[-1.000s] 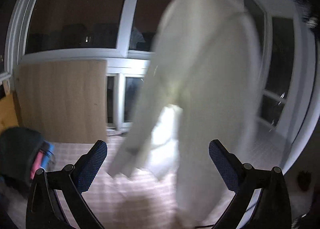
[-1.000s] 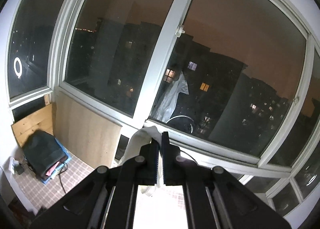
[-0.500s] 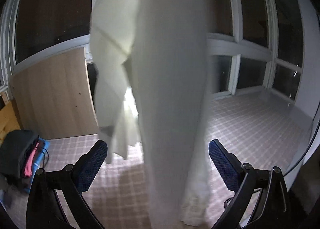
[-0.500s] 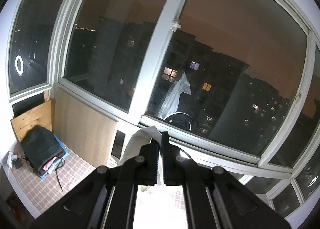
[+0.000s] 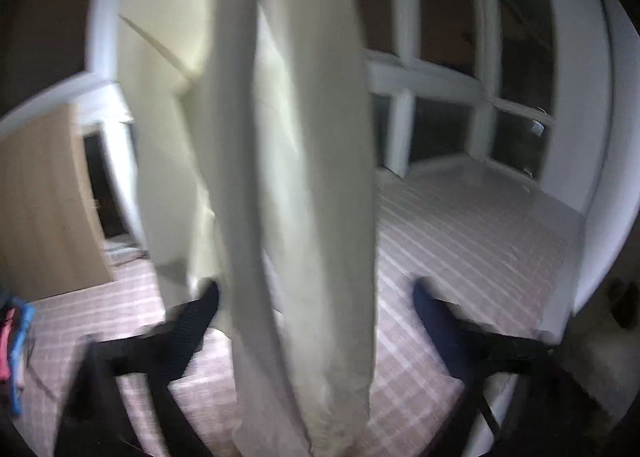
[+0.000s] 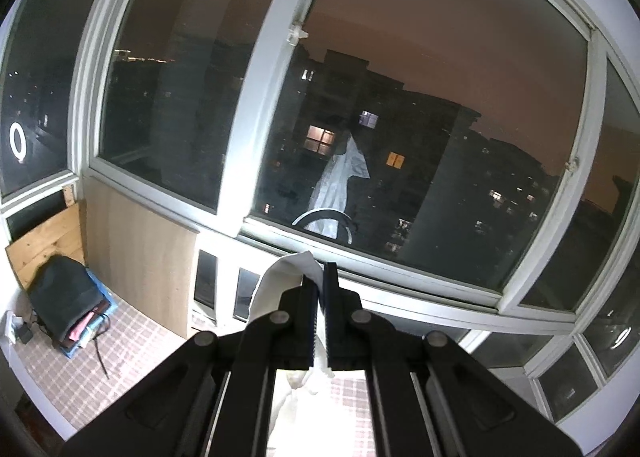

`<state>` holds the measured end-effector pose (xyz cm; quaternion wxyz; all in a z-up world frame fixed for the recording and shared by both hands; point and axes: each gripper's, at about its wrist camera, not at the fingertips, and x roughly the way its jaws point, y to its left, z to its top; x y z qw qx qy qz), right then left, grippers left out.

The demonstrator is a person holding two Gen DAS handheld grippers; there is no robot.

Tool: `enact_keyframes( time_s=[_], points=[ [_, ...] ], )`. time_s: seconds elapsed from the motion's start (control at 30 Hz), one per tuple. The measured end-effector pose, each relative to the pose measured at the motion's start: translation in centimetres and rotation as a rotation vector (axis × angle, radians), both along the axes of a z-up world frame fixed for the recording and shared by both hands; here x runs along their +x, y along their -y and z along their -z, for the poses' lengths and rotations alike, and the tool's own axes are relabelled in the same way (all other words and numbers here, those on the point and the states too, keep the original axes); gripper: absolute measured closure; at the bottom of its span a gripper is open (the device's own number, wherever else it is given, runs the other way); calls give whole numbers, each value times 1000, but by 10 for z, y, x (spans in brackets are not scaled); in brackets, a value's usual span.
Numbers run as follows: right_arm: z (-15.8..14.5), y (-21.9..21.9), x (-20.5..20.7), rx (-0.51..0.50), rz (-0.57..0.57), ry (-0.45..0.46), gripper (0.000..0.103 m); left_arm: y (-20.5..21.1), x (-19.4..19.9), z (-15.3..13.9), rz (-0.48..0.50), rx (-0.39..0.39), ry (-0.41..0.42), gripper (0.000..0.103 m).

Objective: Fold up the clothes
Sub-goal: 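Grasp the hanging shirt hem with the left gripper while the right gripper holds the collar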

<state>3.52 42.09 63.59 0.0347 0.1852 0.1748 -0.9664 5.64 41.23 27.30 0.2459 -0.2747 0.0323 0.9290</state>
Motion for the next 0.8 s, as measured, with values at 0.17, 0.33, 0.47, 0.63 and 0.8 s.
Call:
enact_keyframes(
  time_s=[0.17, 0.33, 0.47, 0.63, 0.8],
  points=[
    [4, -27, -1, 1, 55, -8, 101, 80, 0, -18, 18, 129, 81, 102],
    [10, -50, -5, -53, 47, 2, 101, 174, 16, -60, -90, 30, 25, 102],
    [28, -57, -14, -109, 5, 37, 101, 247, 17, -97, -222, -46, -4, 101],
    [68, -31, -47, -178, -68, 119, 101, 332, 15, -104, -411, -128, -25, 101],
    [84, 11, -81, -283, -147, 176, 101, 390, 14, -113, -515, -109, 8, 101]
  ],
)
